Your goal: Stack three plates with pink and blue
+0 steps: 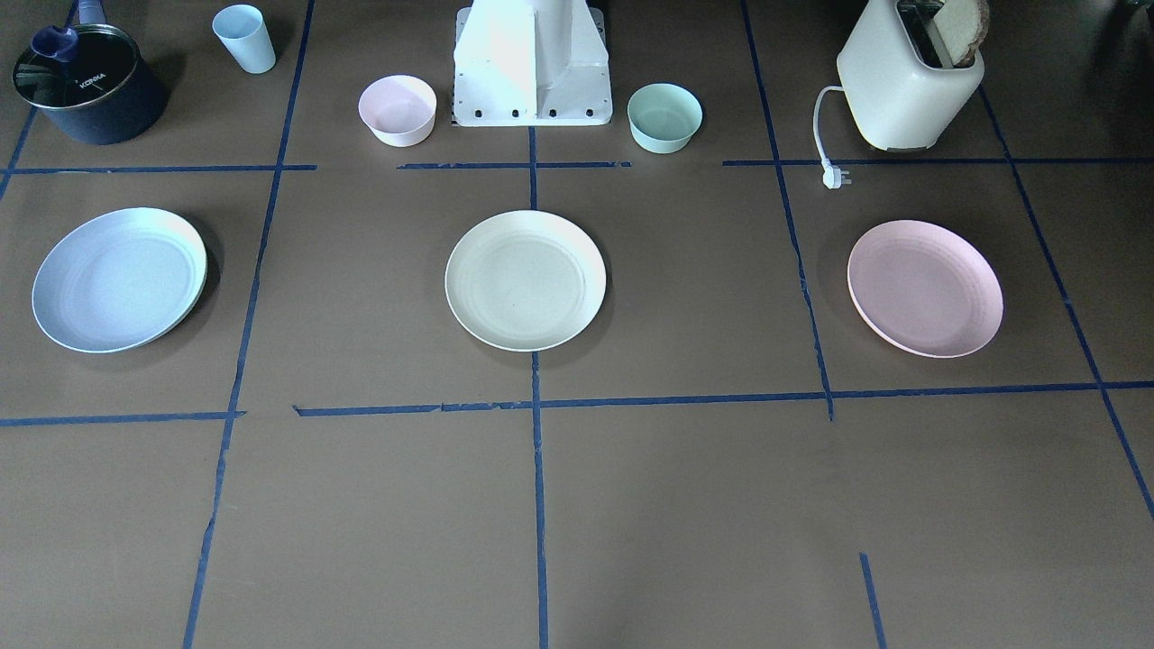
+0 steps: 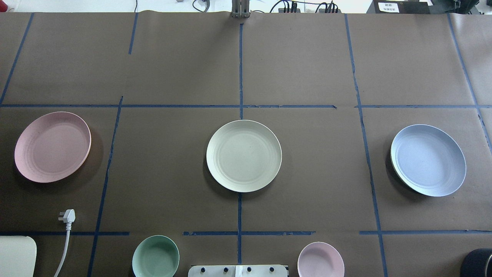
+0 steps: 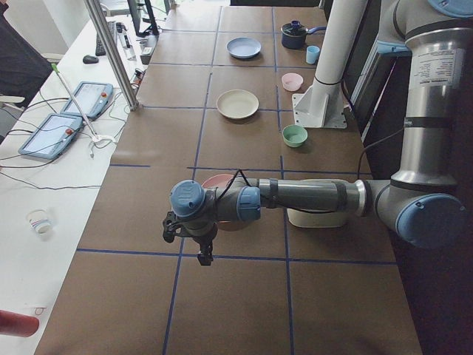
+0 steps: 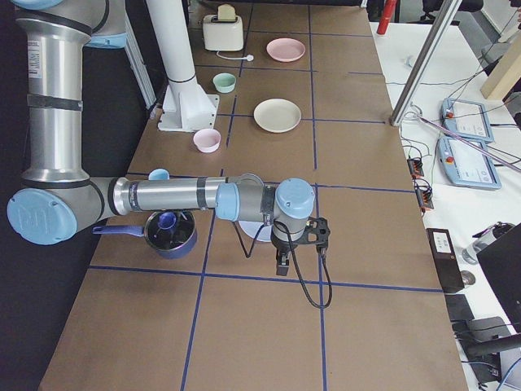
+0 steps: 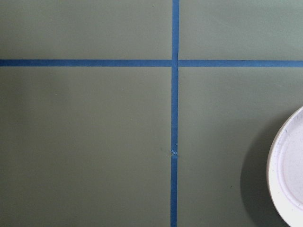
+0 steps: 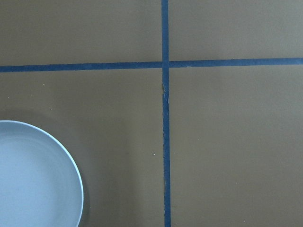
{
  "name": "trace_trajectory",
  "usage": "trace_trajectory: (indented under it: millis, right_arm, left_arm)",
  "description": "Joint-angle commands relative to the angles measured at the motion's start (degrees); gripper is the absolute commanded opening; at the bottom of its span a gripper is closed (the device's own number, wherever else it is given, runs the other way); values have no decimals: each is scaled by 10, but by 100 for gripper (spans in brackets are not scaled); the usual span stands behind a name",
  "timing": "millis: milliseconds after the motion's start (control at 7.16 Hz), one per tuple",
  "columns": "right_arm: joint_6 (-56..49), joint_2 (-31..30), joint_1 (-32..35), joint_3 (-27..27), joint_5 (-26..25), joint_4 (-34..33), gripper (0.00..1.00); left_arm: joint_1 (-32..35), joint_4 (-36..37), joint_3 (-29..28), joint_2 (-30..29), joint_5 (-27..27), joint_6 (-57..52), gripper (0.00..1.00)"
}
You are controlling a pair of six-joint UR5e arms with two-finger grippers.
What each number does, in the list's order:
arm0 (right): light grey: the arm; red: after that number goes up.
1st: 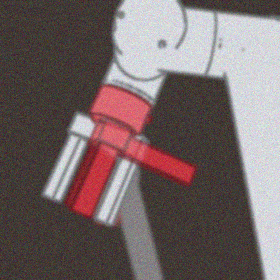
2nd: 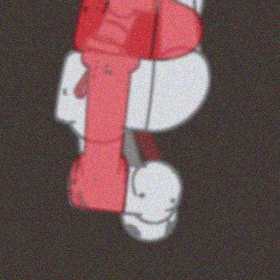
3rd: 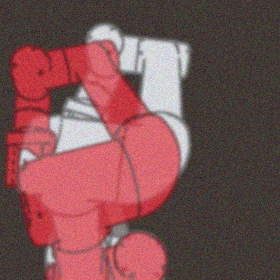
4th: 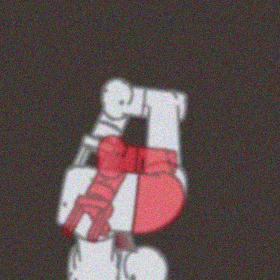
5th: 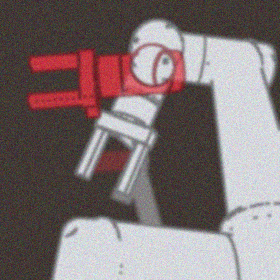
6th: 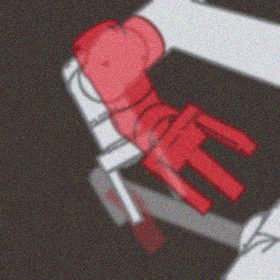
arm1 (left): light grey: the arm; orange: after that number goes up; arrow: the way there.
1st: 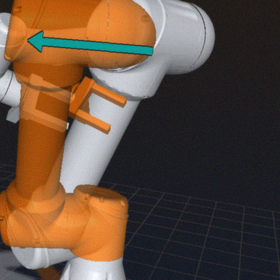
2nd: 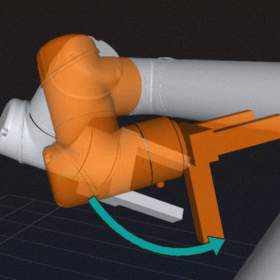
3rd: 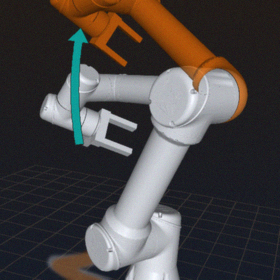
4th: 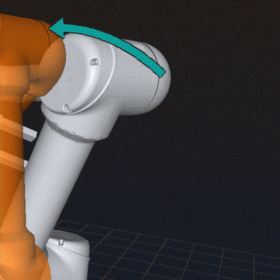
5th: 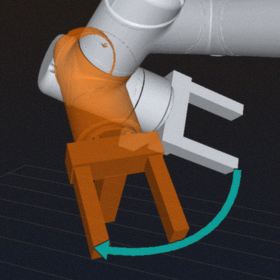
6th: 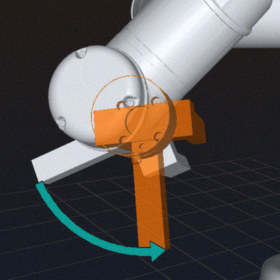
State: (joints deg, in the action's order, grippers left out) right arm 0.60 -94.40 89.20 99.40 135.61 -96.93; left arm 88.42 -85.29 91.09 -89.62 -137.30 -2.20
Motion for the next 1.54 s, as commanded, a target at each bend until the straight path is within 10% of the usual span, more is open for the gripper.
trace_trajectory:
  millis: [0, 699, 1397]
  right_arm:
    - [-1, 1, -5, -4, 0, 0, 100]
    - [-1, 8, -9, -3, 0, 1, 100]
    - [-1, 16, -11, -1, 0, 1, 100]
  left_arm:
    - [0, -4, -2, 2, -2, 1, 100]
    - [-2, -41, 0, 3, -3, 44, 100]
    - [-190, -411, -6, 73, 13, 440, 100]
